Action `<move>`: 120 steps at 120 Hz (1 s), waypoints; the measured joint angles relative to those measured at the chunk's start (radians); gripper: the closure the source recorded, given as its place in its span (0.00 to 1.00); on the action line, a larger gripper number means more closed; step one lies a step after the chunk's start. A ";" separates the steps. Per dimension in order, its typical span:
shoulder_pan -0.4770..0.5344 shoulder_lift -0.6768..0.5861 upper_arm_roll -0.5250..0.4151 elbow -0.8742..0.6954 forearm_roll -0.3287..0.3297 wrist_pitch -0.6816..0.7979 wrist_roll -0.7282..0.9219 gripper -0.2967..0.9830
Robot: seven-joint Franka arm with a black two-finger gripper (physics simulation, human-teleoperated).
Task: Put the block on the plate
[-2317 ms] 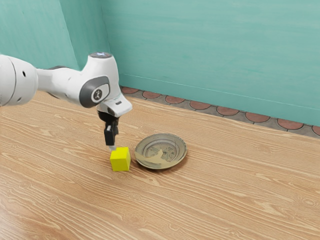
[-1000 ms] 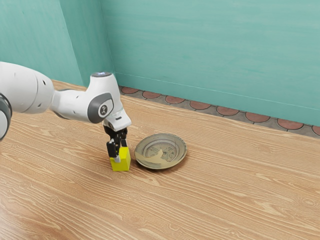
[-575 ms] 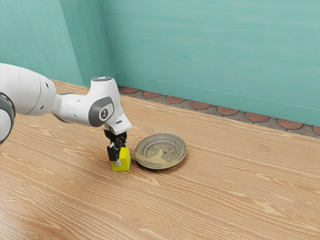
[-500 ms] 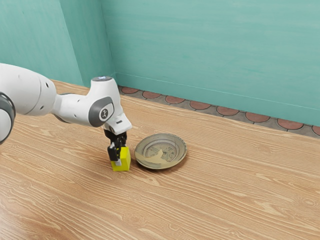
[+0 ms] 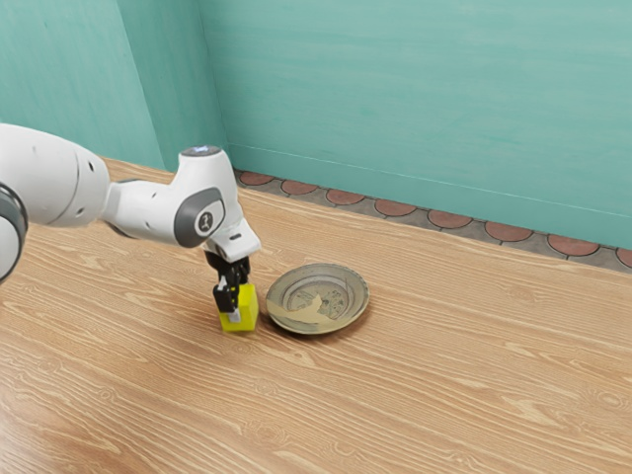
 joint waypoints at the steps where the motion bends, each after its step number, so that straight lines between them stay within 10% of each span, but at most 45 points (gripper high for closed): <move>1: -0.001 -0.002 0.001 0.000 0.000 0.000 0.000 0.46; 72: -0.110 -0.082 -0.008 0.022 0.015 -0.012 -0.040 0.46; 120: 0.034 0.082 -0.276 0.199 0.188 -0.021 -0.103 0.46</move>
